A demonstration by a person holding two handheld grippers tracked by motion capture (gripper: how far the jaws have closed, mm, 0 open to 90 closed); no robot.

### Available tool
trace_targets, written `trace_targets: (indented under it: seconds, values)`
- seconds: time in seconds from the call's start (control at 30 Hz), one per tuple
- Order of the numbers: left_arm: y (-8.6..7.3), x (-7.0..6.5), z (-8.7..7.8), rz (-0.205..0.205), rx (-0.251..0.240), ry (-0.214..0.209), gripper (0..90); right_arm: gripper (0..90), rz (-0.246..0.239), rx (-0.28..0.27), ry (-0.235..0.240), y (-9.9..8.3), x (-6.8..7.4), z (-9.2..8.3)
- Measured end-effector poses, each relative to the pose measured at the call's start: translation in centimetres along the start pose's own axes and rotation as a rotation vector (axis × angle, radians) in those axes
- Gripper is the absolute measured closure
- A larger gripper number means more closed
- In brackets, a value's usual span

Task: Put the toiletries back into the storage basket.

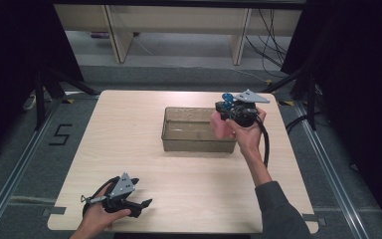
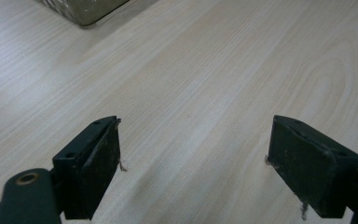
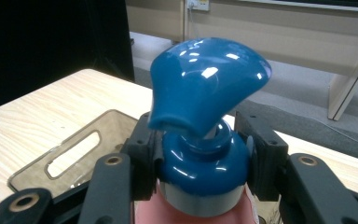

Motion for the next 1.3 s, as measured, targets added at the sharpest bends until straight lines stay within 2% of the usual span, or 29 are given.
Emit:
trace_targets:
  seconds: [0.13, 0.17, 0.23, 0.27, 0.43, 0.47, 0.5, 0.53, 0.57, 0.7, 0.73, 0.8, 0.83, 0.9, 0.93, 0.97, 1.0, 1.07, 1.1, 1.13, 1.17, 1.2, 1.23, 1.27, 1.3]
  values:
    - [0.0, 0.0, -0.1, 0.003, 0.003, 0.002, 16.5, 53.7, 0.01, 0.011, -0.002, -0.4, -0.1, 0.3]
    - [0.1, -0.2, 0.1, -0.015, -0.015, -0.008, 16.5, 53.8, 0.019, 0.013, -0.009, -0.5, -0.1, 0.4]
    - [0.0, 0.0, 0.0, 0.0, -0.001, -0.002, 16.5, 53.7, -0.011, -0.002, -0.016, -0.6, -0.5, 0.7]
    - [0.0, 0.0, 0.0, -0.001, 0.001, -0.006, 16.5, 53.7, 0.017, 0.015, 0.001, -0.8, -0.2, 0.7]
    - [0.0, 0.0, 0.0, 0.002, 0.006, -0.001, 16.5, 53.7, 0.022, 0.026, -0.002, -1.4, -0.2, 1.0]
    - [0.1, 0.0, 0.0, 0.005, 0.0, 0.001, 16.5, 53.7, 0.005, 0.013, -0.013, -1.4, -0.4, 1.1]
    - [0.1, -0.1, 0.0, -0.011, -0.008, -0.005, 16.5, 53.8, -0.001, 0.013, -0.014, -1.5, -0.5, 1.1]
    - [0.1, -0.2, 0.1, -0.016, -0.015, -0.007, 16.5, 53.8, 0.005, 0.027, 0.004, -1.7, -0.3, 1.1]
    - [0.0, 0.0, 0.0, -0.003, -0.002, -0.003, 16.5, 53.7, 0.023, 0.032, -0.01, -1.9, -0.4, 1.1]
    - [0.0, -0.1, 0.1, -0.007, -0.008, -0.002, 16.5, 53.7, 0.013, 0.028, -0.003, -2.3, -0.5, 1.3]
    - [0.0, -0.1, 0.0, -0.002, 0.002, -0.007, 16.5, 53.8, 0.014, 0.035, -0.019, -2.4, -0.7, 1.2]
    - [0.1, -0.2, 0.2, -0.018, -0.009, -0.012, 16.5, 53.8, 0.018, 0.026, -0.008, -2.6, -0.6, 1.2]
    - [-0.1, -0.1, 0.0, -0.003, 0.009, -0.013, 16.5, 53.8, 0.022, 0.044, -0.013, -3.0, -0.6, 1.2]
    - [0.0, 0.0, 0.0, 0.002, 0.002, -0.001, 16.5, 53.8, 0.009, 0.034, -0.011, -3.0, -0.7, 1.3]
    - [0.1, -0.1, 0.1, -0.006, -0.009, -0.002, 16.5, 53.8, 0.034, 0.046, -0.013, -3.2, -0.5, 1.2]
    - [0.0, -0.1, 0.0, -0.005, 0.002, -0.005, 16.5, 53.7, 0.021, 0.051, -0.008, -3.4, -0.6, 1.2]
    - [0.1, -0.2, 0.2, -0.022, -0.013, -0.005, 16.5, 53.7, 0.031, 0.044, -0.005, -3.4, -0.5, 1.3]
    - [-0.1, -0.1, 0.0, -0.003, 0.008, -0.015, 16.5, 53.7, 0.029, 0.056, -0.006, -3.8, -0.5, 1.2]
    - [-0.1, -0.1, 0.0, -0.002, 0.007, -0.014, 16.5, 53.7, 0.048, 0.065, -0.007, -4.0, -0.3, 1.2]
    - [0.0, -0.1, 0.1, -0.004, 0.001, -0.008, 16.5, 53.8, 0.007, 0.045, -0.007, -4.0, -0.7, 1.4]
    - [0.1, -0.2, 0.2, -0.02, -0.011, -0.005, 16.5, 53.8, 0.027, 0.062, -0.009, -4.2, -0.6, 1.3]
    - [0.0, -0.2, 0.1, -0.022, -0.004, -0.013, 16.5, 53.8, 0.006, 0.052, -0.011, -4.3, -0.8, 1.4]
    - [0.0, -0.2, 0.2, -0.019, -0.011, -0.012, 16.5, 53.7, 0.04, 0.055, -0.003, -4.4, -0.6, 1.4]
    - [0.0, -0.2, 0.1, -0.023, -0.008, -0.012, 16.5, 53.8, 0.035, 0.06, -0.006, -4.6, -0.7, 1.4]
    - [-0.1, 0.1, 0.1, -0.007, 0.006, 0.004, 16.5, 53.7, 0.033, 0.051, -0.016, -4.6, -0.8, 1.4]
Point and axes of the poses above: each handheld gripper's, and its own axes: z roughly forward along the jaws, y roughly out of its top, x roughly to its left, the point moved 10 cm from there along z, roughly forward along the jaws, and after that the axes turned 10 degrees about -y, right-handed, at the moved point
